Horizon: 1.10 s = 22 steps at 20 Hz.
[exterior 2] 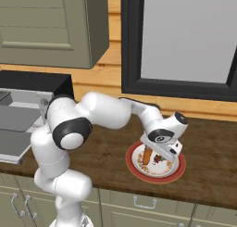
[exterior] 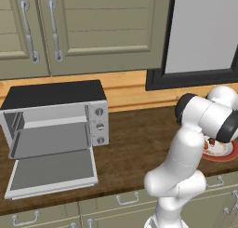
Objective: Pick up the kebab skewer and baguette bread, and place them inside the toaster oven. Close the toaster oven door and start by setting the timer.
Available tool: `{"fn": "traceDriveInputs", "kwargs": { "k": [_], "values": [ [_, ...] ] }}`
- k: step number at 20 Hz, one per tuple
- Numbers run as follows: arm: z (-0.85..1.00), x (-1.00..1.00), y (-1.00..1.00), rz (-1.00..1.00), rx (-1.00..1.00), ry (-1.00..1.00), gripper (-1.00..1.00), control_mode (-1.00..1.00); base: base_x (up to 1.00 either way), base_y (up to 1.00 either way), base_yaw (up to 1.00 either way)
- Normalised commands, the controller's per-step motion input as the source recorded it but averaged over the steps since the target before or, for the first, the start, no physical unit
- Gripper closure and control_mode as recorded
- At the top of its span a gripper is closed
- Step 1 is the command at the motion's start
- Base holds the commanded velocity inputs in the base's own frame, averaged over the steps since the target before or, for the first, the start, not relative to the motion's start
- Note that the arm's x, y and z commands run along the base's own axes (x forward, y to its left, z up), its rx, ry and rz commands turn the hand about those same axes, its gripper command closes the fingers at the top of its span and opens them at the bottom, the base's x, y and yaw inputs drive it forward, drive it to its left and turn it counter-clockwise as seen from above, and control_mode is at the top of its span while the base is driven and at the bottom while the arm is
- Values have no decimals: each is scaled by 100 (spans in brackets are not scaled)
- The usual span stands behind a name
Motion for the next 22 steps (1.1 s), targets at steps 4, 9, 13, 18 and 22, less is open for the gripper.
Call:
{"fn": "traceDriveInputs", "kwargs": {
  "k": [4, 9, 13, 18, 22],
  "values": [
    [-13, 0, -4, 0, -2, 0, -100, -100, 0, 0, 0],
    [-8, 0, 7, 2, 0, 0, -100, -100, 0, 0, 0],
    [-11, -3, 31, 5, 0, 0, -100, -100, 0, 0, 0],
    [-7, -1, 33, 8, 0, 0, -100, -100, 0, 0, 0],
    [0, 0, 15, 6, 0, 0, -100, -100, 0, 0, 0]
  ]
}}
